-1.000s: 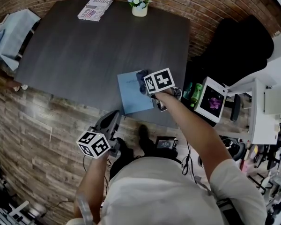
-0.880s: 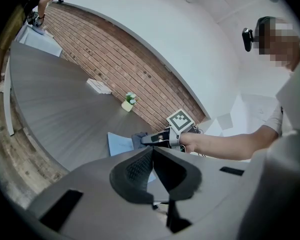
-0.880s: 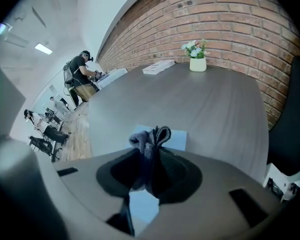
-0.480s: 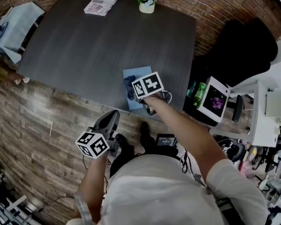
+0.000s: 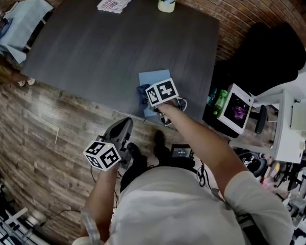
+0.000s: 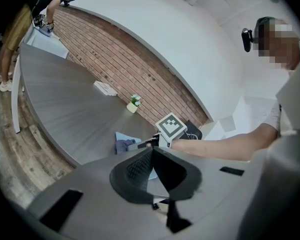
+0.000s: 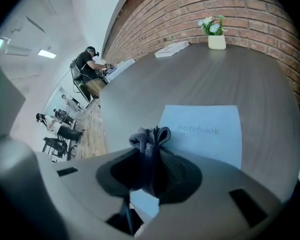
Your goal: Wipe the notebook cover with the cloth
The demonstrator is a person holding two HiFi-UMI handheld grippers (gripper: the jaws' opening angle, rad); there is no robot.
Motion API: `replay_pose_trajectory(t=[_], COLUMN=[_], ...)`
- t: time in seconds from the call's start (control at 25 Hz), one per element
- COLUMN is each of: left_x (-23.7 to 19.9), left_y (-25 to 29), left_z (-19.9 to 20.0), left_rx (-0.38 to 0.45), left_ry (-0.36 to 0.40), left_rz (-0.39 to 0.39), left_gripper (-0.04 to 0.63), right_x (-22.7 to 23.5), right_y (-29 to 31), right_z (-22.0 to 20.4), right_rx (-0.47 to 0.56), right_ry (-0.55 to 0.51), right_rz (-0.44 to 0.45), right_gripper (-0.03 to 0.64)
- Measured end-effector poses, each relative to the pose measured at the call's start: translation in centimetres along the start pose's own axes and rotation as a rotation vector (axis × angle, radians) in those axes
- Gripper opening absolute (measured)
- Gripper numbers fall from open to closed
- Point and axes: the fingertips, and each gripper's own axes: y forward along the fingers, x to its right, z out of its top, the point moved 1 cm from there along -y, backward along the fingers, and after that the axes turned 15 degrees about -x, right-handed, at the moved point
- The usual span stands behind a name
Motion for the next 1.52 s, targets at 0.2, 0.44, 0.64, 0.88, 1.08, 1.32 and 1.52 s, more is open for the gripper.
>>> replay_pose_trajectory(t=[0.2,0.44,0.64,0.88,1.08,1.32,1.52], left_x=[0.4,1.1,1.7,2.4,2.9,3.5,3.8], left_y=[0.4,1.3,2.2,3.3,4.0,4.7,5.0], left_z=[-0.1,-0.1,-0.3,-0.5,-0.6,-0.6,-0.6], left_rx=[-0.009,-0.018,-0.028,-0.04,-0.049,-0.053,-0.058], left_ry=[0.005,0.015,0.023,0.028,0.03,0.037,0.04], left_rz=[-0.009,-0.024,-0.037,-0.05,-0.061,-0.074,-0.08], left_gripper=[0.009,0.009,0.009,0.009,0.009,0.009,0.009], right_x=[0.5,2.4,4.4,6.1,7.4,9.1,10.3], right_y=[-0.3,-1.0,-2.0,-3.0,-3.7,-4.7,-5.8], right_z=[-0.3,-1.1,-2.0,-2.8,-3.5,-4.3,-4.9], right_rx=[-0.008,-0.009,-0.005,0.0,-0.002,-0.002,-0.003], right_ry=[-0.019,-0.002,0.02,0.037,0.046,0.056,0.057], right_rz=[-0.018,-0.045,-0.072,-0.091,-0.115,-0.151,-0.19], right_gripper=[0.106,0.106,0.106,0.106,0.106,0.106,0.106])
